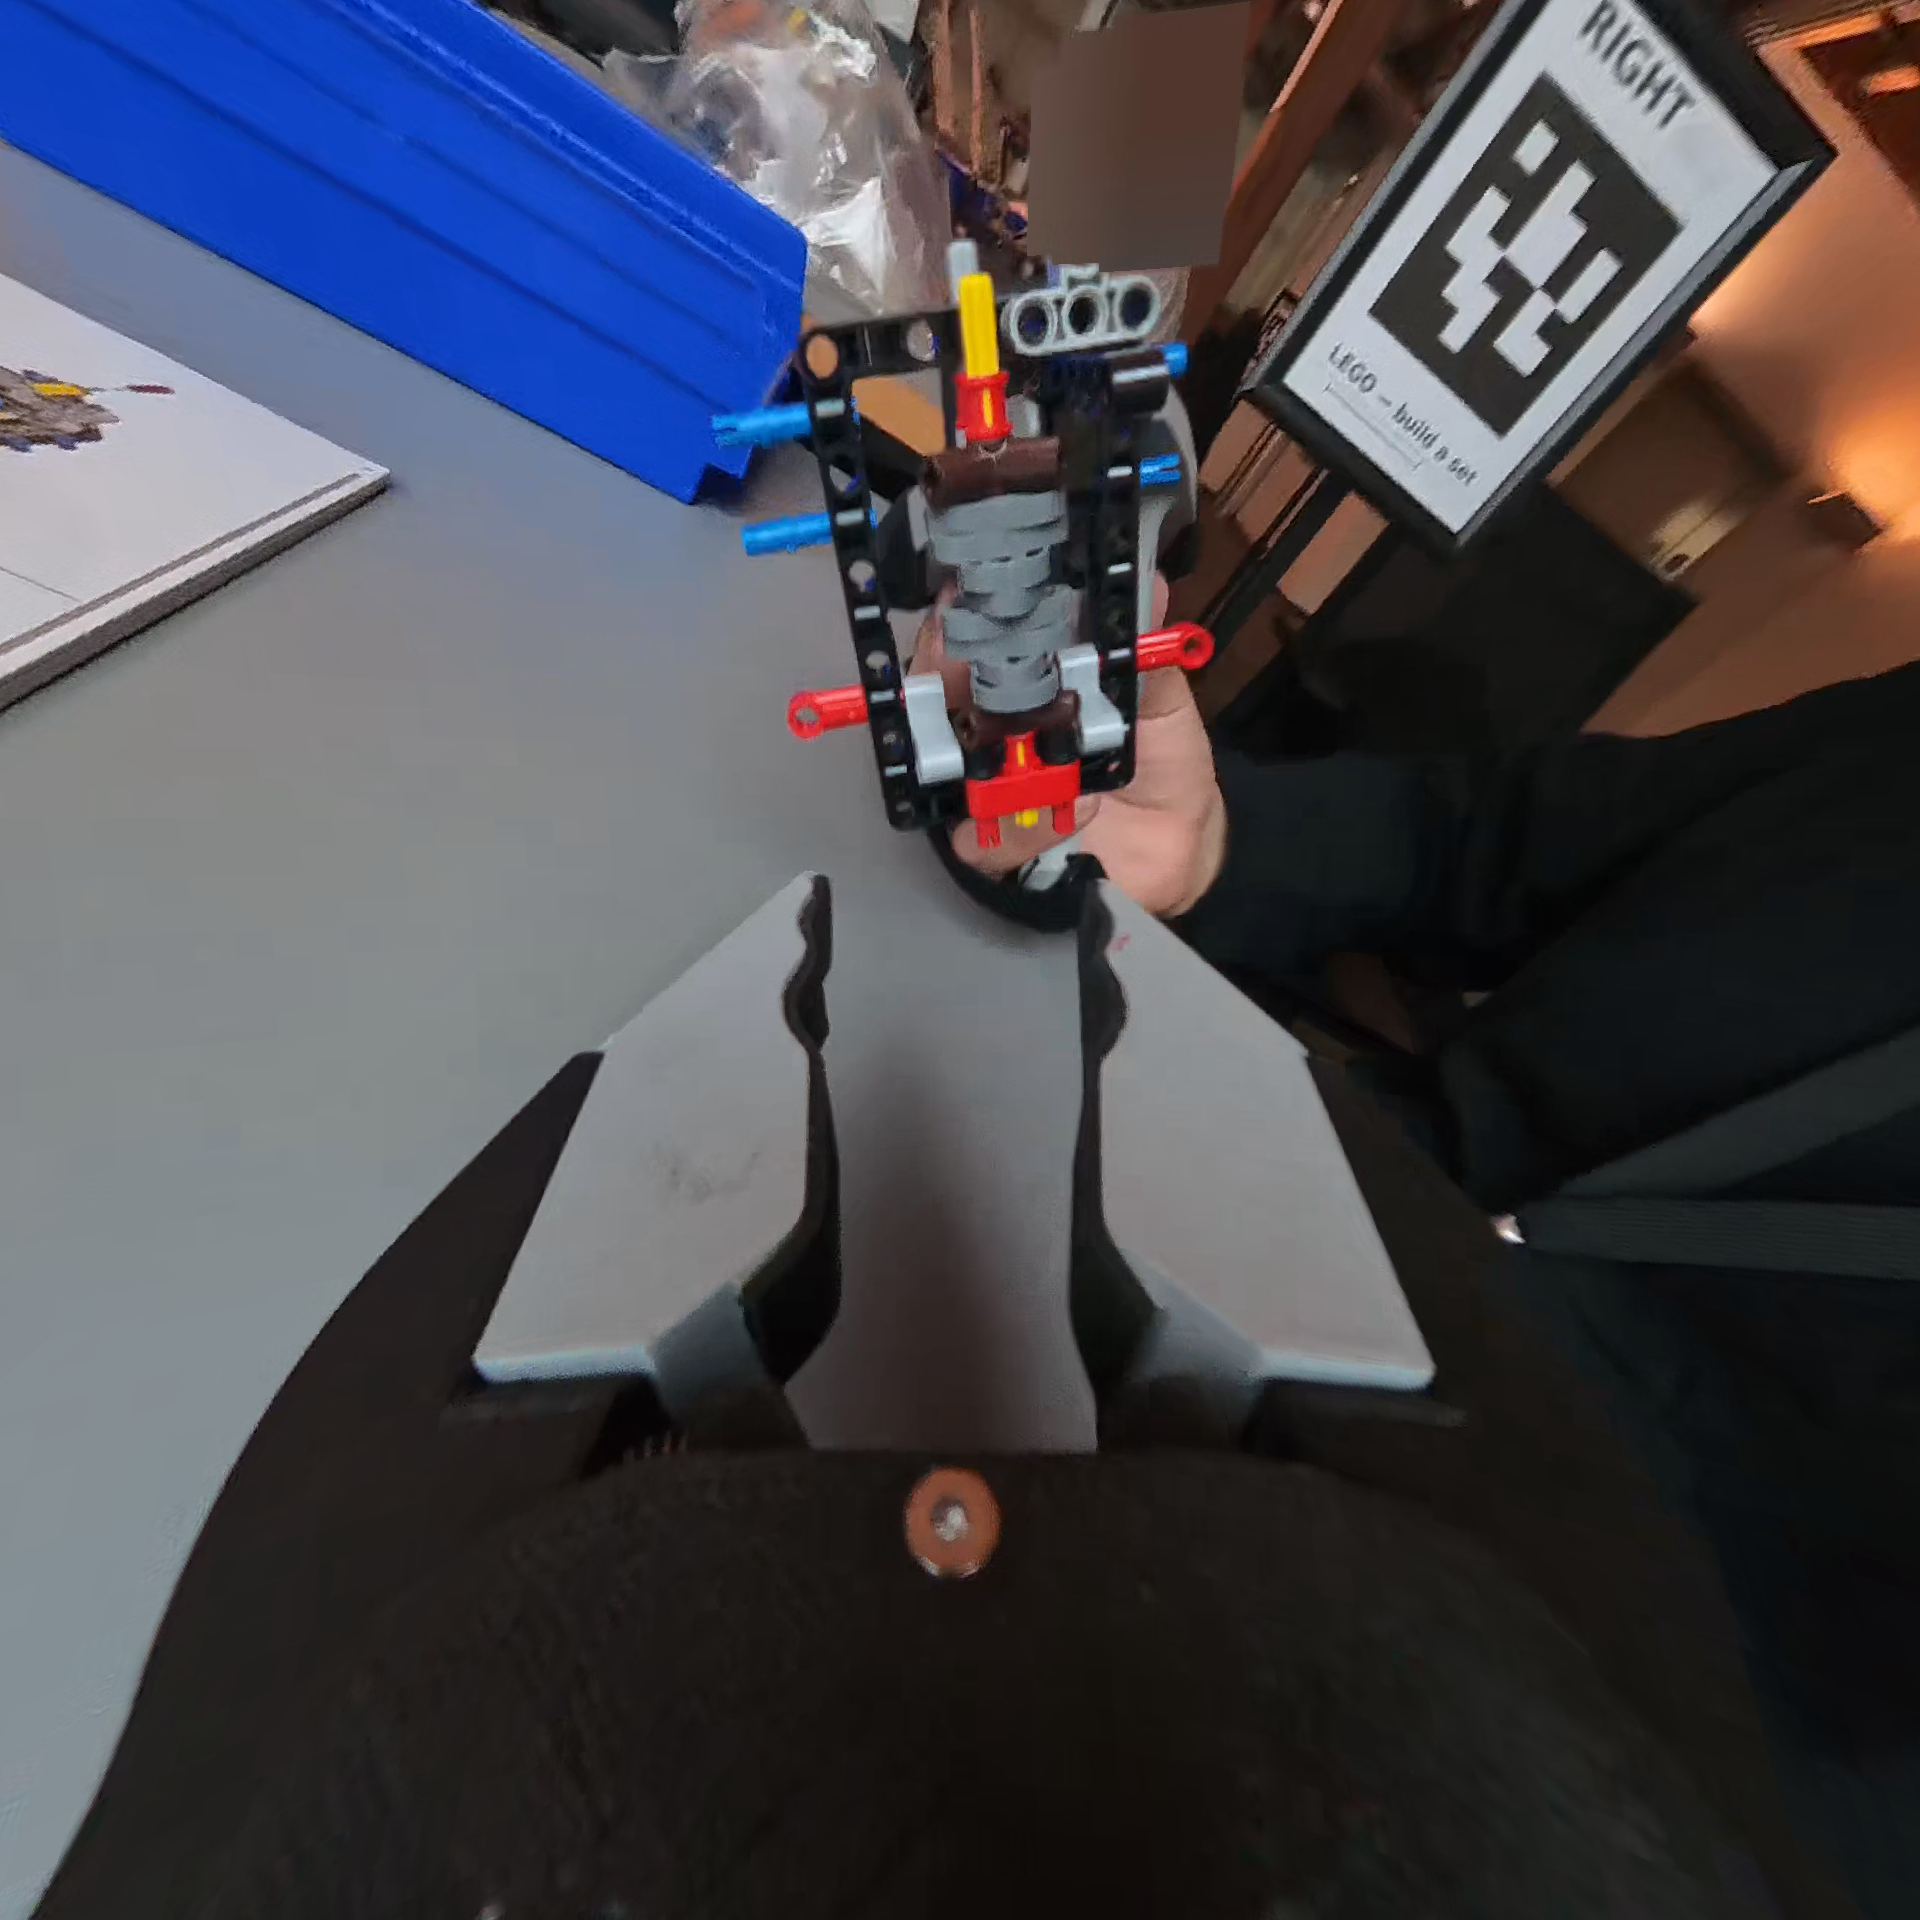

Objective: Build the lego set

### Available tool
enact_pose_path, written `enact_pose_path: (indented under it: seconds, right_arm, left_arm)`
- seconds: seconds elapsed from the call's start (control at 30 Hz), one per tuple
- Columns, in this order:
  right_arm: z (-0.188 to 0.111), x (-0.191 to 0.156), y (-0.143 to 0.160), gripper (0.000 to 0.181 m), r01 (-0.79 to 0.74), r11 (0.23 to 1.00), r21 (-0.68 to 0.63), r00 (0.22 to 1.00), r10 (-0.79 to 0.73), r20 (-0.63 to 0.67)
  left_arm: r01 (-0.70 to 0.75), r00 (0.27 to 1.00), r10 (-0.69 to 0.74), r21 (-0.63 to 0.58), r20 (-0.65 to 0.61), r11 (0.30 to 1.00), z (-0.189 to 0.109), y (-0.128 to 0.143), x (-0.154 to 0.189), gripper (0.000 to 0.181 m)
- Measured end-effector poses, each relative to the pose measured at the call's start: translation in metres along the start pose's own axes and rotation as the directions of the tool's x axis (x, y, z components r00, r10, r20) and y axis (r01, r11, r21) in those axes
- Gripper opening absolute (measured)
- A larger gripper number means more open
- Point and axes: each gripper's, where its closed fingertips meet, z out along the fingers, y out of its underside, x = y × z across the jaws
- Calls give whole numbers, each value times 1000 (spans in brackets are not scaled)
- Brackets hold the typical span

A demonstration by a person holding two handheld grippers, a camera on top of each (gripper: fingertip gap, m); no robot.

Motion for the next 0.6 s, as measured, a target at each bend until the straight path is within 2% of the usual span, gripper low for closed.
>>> enact_pose_path:
  seconds: [0.03,0.1,0.3,0.43,0.6]
  right_arm:
    - [1,1,2,12,-21,1000,8,1000,21,5]
    - [3,4,6,12,-39,999,15,999,39,-2]
    - [10,2,19,12,-102,995,21,995,102,23]
    - [21,3,31,12,-157,988,6,987,157,46]
    - [45,9,54,12,-153,985,-84,988,156,25]
  left_arm:
    - [18,1000,-18,6,-23,1000,1,-2,1,54]
    - [40,995,-36,45,-95,998,3,-12,12,52]
    - [62,995,-54,82,-87,995,3,-13,18,24]
    - [86,995,-79,122,-63,989,-13,-6,21,20]
    - [123,992,-121,137,-22,983,-45,4,17,20]
